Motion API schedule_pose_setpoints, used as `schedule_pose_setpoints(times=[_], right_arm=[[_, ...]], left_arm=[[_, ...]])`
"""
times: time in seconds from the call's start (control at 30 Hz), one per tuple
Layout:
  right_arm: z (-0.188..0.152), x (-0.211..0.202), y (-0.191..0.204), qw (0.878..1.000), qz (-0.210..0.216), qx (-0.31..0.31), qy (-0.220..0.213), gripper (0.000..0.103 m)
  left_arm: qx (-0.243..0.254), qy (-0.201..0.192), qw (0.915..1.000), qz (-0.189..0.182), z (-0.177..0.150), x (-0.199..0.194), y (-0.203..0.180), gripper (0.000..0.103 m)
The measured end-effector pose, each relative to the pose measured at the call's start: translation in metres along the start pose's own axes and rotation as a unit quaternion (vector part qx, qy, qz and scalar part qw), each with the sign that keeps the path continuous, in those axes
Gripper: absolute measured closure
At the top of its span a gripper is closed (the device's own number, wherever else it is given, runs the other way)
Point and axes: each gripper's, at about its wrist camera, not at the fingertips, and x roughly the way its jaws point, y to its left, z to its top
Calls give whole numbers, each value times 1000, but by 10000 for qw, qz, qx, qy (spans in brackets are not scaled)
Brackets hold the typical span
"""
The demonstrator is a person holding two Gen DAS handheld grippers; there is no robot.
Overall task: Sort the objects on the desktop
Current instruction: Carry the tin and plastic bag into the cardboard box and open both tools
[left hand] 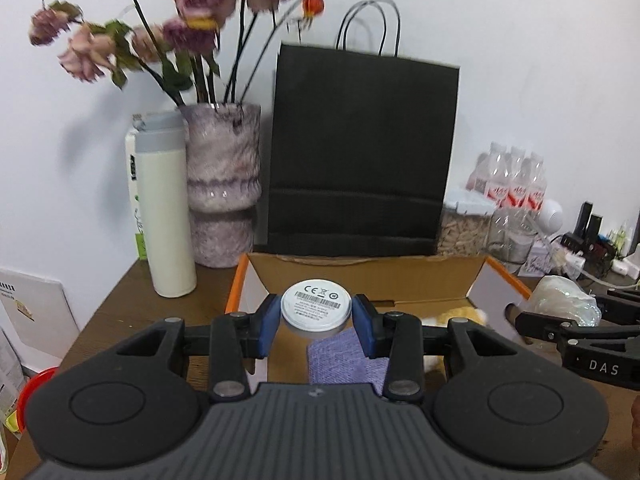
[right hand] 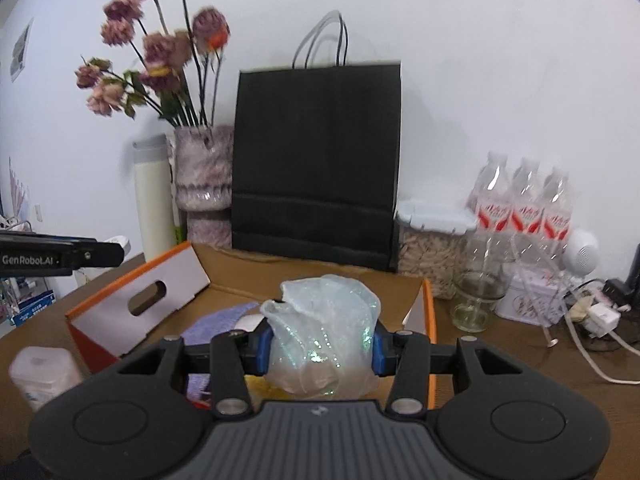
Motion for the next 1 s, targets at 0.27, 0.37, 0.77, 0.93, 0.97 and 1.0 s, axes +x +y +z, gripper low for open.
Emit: schedule_pose_setpoints(times=[0.27, 0.37, 0.77, 0.93, 0.97, 1.0], right_arm=[[-14, 42, -8, 9990, 99, 56, 439, 60], [-16, 45, -10, 9986, 116, 100, 502, 59], [-12, 29, 1, 9991, 51, 1, 417, 7], [-9, 28, 1, 9989, 20, 84, 470, 0], [-9, 28, 1, 9988, 20, 89, 482, 0], [-9, 28, 1, 9987, 16, 82, 496, 0]], left_arm=[[-102, 482, 9988, -76, -2, 35, 12, 63], [-53, 473, 9988, -75, -2, 34, 11, 63], [118, 288, 9995, 7, 0, 24, 3, 5], [108, 235, 9997, -32, 3, 20, 1, 0], [120, 238, 9996, -42, 3, 20, 0, 0], [139, 240, 9996, -47, 3, 20, -1, 0]])
